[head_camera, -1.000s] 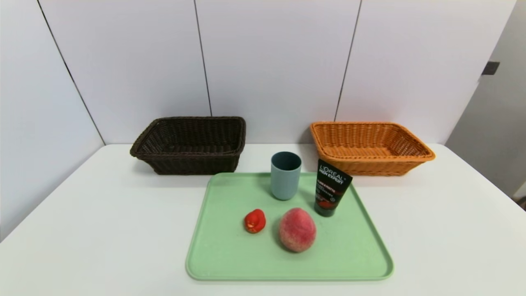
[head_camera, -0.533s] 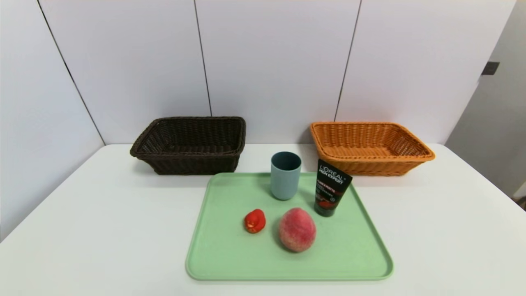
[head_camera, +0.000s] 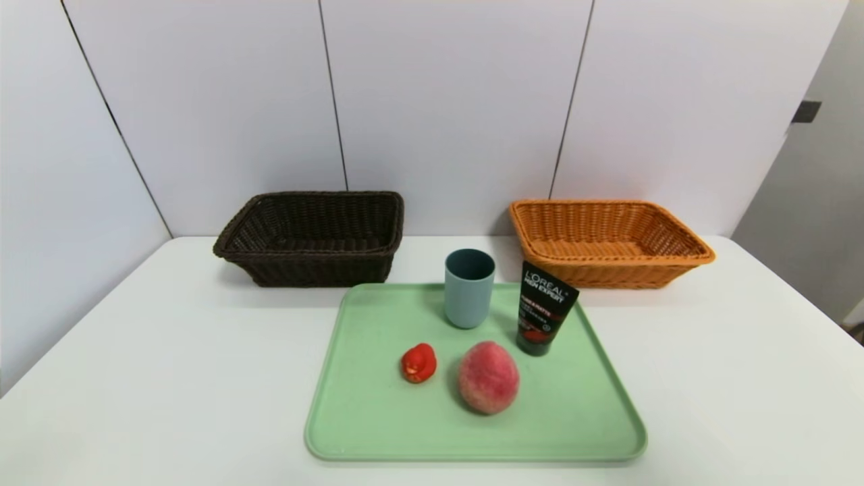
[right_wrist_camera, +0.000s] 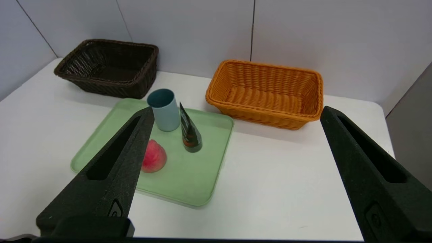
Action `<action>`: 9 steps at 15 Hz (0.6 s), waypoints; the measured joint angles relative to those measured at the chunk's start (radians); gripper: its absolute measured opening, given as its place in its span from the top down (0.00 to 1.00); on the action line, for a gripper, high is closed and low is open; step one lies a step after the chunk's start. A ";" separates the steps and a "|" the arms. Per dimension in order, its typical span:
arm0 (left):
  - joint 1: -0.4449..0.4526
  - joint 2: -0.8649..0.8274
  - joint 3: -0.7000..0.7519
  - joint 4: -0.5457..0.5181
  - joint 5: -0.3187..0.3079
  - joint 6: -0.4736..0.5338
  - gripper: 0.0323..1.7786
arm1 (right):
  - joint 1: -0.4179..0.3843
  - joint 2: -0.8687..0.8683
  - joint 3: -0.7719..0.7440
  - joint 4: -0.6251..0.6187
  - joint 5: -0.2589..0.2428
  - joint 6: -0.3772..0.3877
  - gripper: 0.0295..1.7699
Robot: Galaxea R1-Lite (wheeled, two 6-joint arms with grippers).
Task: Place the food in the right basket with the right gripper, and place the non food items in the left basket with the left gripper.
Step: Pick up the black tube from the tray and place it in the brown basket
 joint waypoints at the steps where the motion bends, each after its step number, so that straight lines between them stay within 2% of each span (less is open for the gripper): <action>1: 0.000 0.025 -0.005 0.005 -0.004 0.000 0.05 | 0.005 0.035 -0.007 0.004 0.000 0.007 0.04; 5: -0.001 0.105 0.003 0.031 -0.018 -0.003 0.05 | 0.074 0.156 -0.012 0.010 -0.006 0.080 0.04; 9: -0.027 0.146 0.073 0.032 -0.021 -0.014 0.05 | 0.248 0.258 -0.005 0.004 -0.017 0.179 0.04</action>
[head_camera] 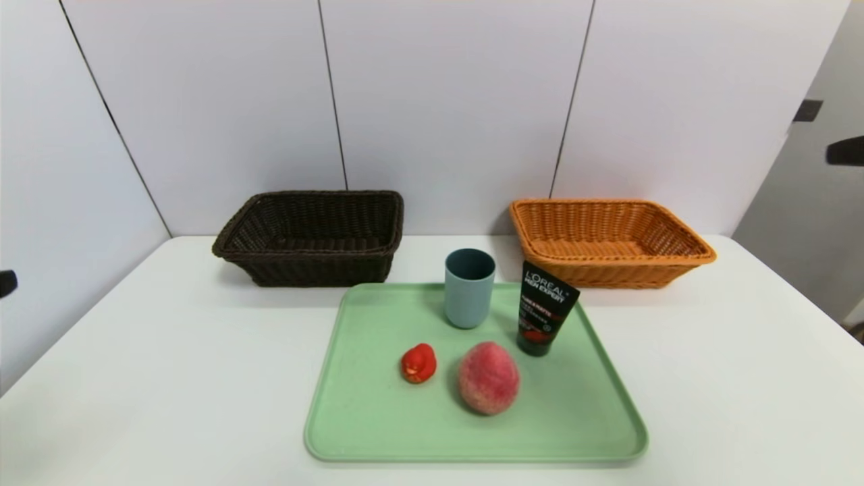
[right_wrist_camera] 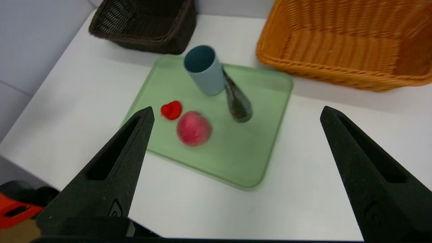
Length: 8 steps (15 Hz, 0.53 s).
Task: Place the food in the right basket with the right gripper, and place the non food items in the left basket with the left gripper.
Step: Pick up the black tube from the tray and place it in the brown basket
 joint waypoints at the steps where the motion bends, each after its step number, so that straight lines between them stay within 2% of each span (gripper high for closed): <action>1: -0.009 0.002 0.023 -0.001 -0.001 -0.004 0.05 | 0.040 0.025 0.009 0.000 -0.003 0.033 0.04; 3: -0.017 0.003 0.050 0.001 -0.005 -0.031 0.05 | 0.100 0.072 0.039 -0.003 -0.031 0.074 0.04; 5: -0.027 0.001 0.053 0.021 -0.035 -0.060 0.05 | 0.120 0.101 0.087 -0.003 -0.066 0.076 0.04; 8: -0.032 0.002 0.024 0.111 -0.048 -0.059 0.05 | 0.127 0.113 0.173 -0.005 -0.074 0.064 0.04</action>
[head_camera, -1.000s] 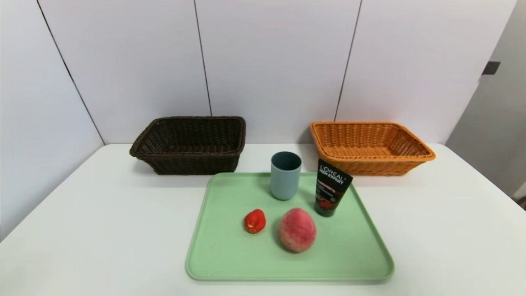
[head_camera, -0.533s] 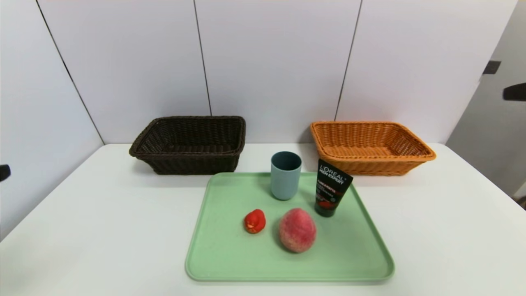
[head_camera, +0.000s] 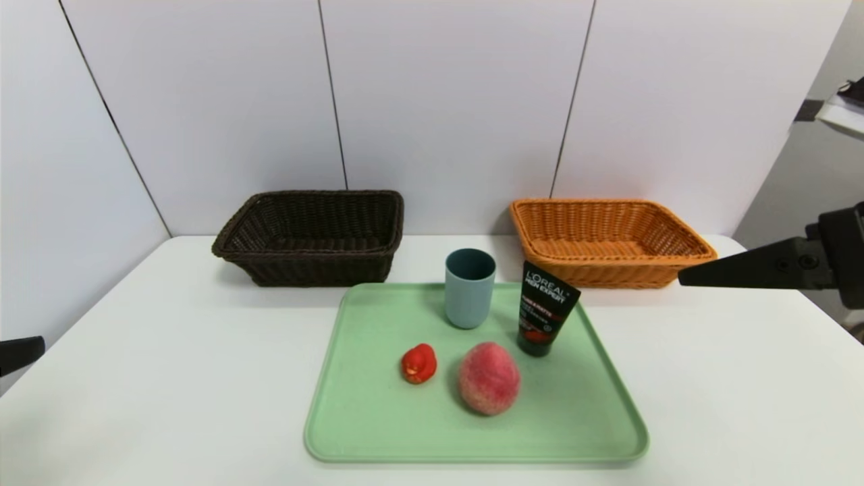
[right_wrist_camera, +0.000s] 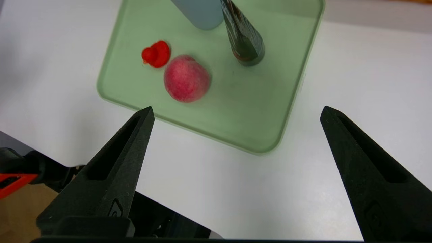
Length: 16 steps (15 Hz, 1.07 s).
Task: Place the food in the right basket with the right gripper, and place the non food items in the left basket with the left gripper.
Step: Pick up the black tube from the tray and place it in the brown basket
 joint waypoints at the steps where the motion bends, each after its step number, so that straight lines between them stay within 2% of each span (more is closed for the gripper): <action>1: -0.002 0.006 -0.003 -0.007 0.003 0.002 0.05 | 0.003 -0.003 0.025 0.000 -0.001 0.000 0.04; 6: -0.009 0.023 0.131 -0.206 0.003 0.047 0.05 | 0.021 -0.007 0.134 -0.007 -0.062 -0.008 0.04; 8: -0.046 0.036 0.176 -0.225 0.011 0.047 0.05 | 0.031 -0.004 0.199 -0.082 -0.064 -0.015 0.04; 9: -0.058 0.054 0.186 -0.229 0.026 0.031 0.05 | 0.033 0.003 0.241 -0.161 -0.078 -0.023 0.04; 13: -0.126 0.137 0.225 -0.323 0.162 -0.034 0.05 | 0.058 0.062 0.418 -0.524 -0.213 -0.089 0.04; 15: -0.192 0.174 0.277 -0.419 0.243 -0.055 0.05 | 0.094 0.090 0.461 -0.634 -0.220 -0.096 0.04; 16: -0.221 0.191 0.306 -0.467 0.275 -0.058 0.05 | 0.105 0.102 0.470 -0.646 -0.221 -0.096 0.04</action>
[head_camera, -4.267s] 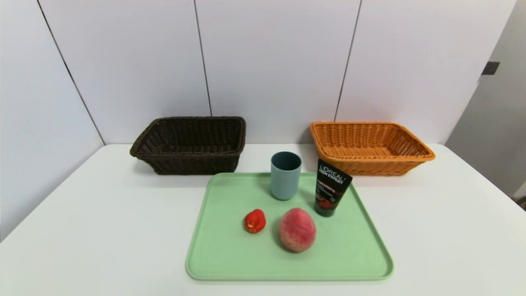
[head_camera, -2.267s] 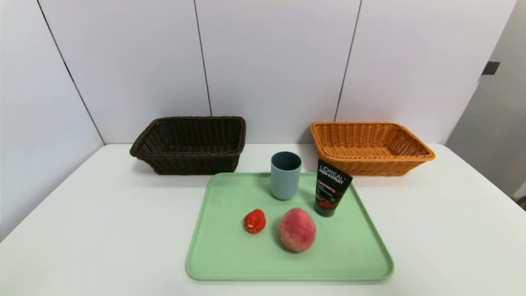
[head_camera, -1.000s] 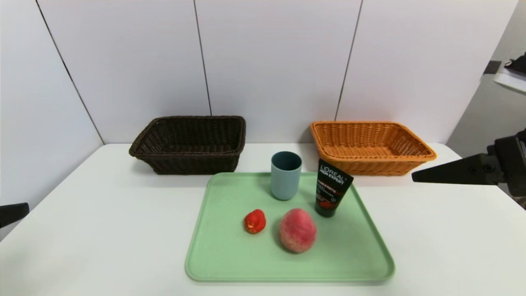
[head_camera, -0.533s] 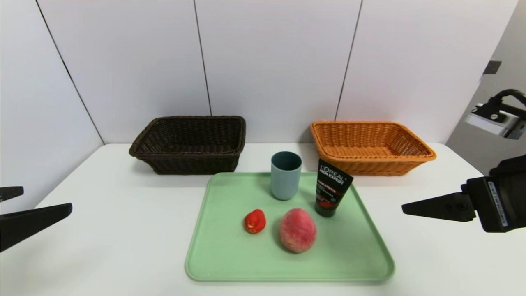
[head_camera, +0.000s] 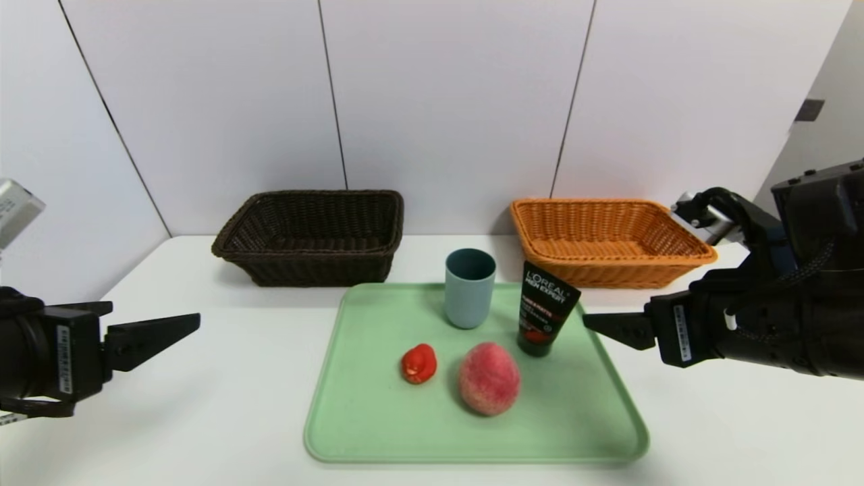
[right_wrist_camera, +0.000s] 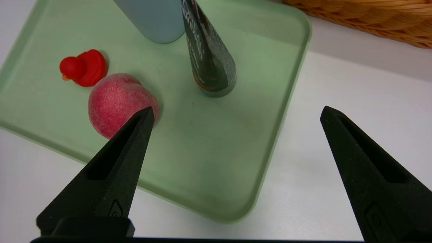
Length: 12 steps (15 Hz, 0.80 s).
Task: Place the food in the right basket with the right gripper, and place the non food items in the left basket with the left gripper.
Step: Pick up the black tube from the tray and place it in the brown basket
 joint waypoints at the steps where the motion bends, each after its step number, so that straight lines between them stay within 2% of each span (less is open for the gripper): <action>1: -0.018 0.016 0.025 -0.040 0.019 -0.003 0.05 | 0.012 0.010 0.007 -0.016 0.000 0.003 0.04; 4: -0.044 0.046 0.058 -0.069 0.024 -0.007 0.05 | 0.035 0.036 0.071 -0.115 0.001 -0.004 0.04; 8: -0.072 0.080 0.056 -0.095 0.022 -0.020 0.05 | 0.040 0.099 0.149 -0.353 0.000 0.001 0.04; 12: -0.088 0.101 0.052 -0.096 0.019 -0.021 0.05 | 0.039 0.162 0.172 -0.412 0.005 0.005 0.04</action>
